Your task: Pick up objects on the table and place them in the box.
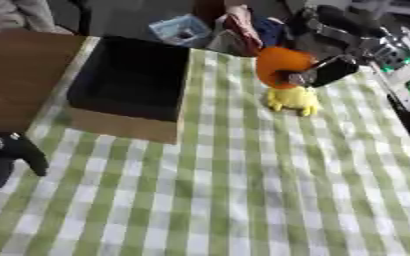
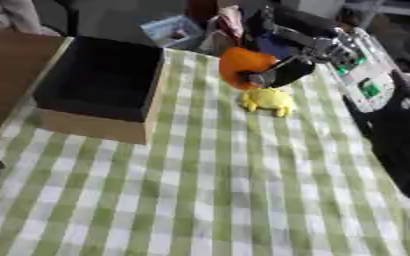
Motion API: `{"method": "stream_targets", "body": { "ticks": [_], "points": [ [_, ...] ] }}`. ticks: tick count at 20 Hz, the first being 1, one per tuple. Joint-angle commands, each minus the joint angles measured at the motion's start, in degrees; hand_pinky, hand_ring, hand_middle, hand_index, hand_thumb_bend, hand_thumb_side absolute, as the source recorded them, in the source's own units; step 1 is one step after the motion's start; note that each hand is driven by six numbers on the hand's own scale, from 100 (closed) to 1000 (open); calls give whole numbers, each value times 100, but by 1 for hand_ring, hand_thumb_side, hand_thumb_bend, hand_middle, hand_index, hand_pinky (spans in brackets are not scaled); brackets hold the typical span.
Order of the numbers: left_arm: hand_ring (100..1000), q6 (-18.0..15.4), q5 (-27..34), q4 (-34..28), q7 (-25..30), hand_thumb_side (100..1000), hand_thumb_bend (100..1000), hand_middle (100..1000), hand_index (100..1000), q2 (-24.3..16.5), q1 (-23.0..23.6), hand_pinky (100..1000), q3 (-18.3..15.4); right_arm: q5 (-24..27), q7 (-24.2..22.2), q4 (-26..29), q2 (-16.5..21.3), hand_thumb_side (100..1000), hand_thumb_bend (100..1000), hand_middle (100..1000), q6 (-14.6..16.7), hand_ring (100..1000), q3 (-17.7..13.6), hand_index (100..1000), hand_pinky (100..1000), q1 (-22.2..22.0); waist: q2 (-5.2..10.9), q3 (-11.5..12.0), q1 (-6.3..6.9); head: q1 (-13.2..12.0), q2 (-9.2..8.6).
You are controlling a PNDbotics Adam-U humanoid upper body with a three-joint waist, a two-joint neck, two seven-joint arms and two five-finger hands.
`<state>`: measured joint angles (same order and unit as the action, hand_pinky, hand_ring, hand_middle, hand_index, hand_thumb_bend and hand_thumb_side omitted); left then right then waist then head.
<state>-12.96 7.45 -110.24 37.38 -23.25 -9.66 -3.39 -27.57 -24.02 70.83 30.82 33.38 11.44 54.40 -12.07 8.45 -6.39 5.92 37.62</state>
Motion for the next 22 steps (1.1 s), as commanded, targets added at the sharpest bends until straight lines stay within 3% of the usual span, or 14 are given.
{"method": "stream_targets", "body": {
  "ticks": [1, 12, 22],
  "points": [
    [541, 11, 57, -66, 87, 720, 100, 550, 696, -158, -127, 636, 54, -232, 36, -155, -176, 115, 199, 344, 9, 648, -137, 413, 758, 327, 71, 72, 15, 108, -98],
    [541, 79, 254, -39, 442, 725, 100, 551, 696, -150, -477, 637, 384, -889, 443, -592, -1000, 100, 220, 403, 116, 655, -272, 473, 757, 961, 40, 585, -114, 446, -209],
    [542, 135, 356, 28, 684, 734, 100, 551, 696, -81, -720, 637, 587, -1456, 875, -866, -1643, 144, 204, 487, 265, 664, -225, 577, 758, 957, -13, 888, -175, 681, -301]
  ]
}}
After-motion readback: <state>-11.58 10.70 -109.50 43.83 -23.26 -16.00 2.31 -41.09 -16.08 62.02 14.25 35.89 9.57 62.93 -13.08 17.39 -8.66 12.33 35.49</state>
